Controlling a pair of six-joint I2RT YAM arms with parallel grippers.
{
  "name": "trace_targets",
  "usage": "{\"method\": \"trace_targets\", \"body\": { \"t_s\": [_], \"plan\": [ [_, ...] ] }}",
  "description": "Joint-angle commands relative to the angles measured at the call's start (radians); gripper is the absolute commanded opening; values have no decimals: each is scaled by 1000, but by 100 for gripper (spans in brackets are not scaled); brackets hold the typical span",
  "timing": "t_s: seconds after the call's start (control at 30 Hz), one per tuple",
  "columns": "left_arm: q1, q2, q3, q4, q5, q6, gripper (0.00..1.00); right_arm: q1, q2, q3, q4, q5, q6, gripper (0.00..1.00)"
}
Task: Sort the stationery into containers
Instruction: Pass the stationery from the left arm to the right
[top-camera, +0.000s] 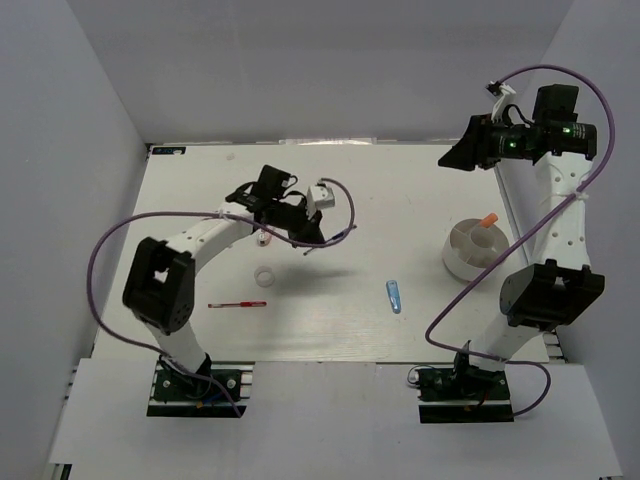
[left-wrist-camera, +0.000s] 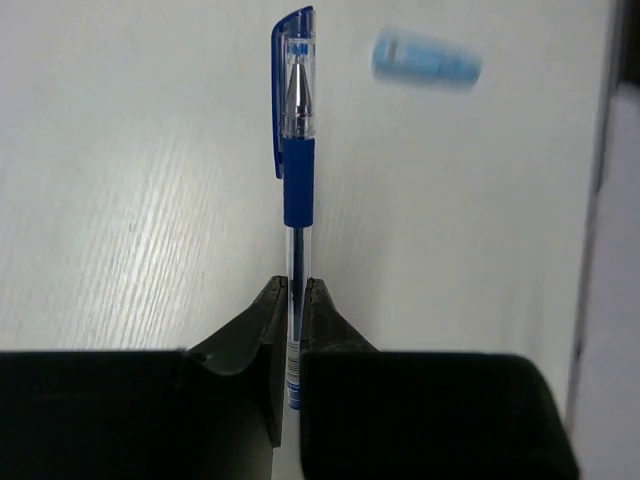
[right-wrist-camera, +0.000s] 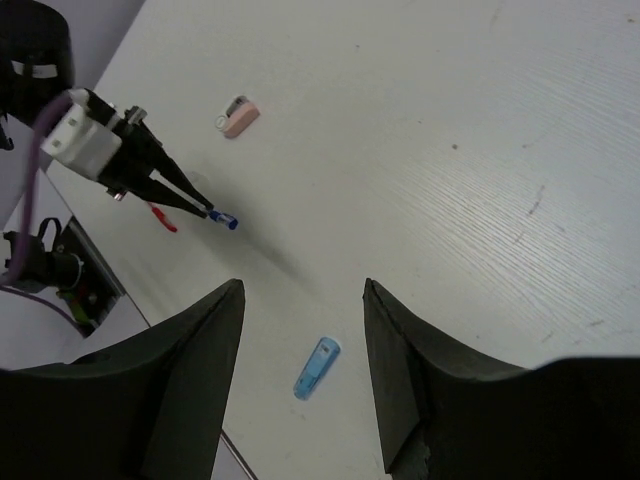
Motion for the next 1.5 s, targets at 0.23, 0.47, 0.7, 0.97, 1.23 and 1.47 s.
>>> {"method": "trace_targets", "body": {
  "t_s": [0.23,0.47,0.7,0.97,1.23,1.47],
  "plan": [
    [8,-244,-143,517,298,-767,0,163,-65,-33,170,-147,181,56],
    [18,-232,-183,720,387,-983,0,345,-54,-77,159,-177,167,59],
    [18,-211,-161,765,387,-1029,0,416,-40,-145,153,-146,172,60],
    [18,-224,-155,778,381,-1030,0,448,-7,-168,159,-161,190,60],
    [18,-229,-160,785,376,-1018,0,477,6,-228,160,-180,190,53],
    [18,-227,-158,779,372,-1013,0,490,13,-216,174,-192,204,19]
  ]
}}
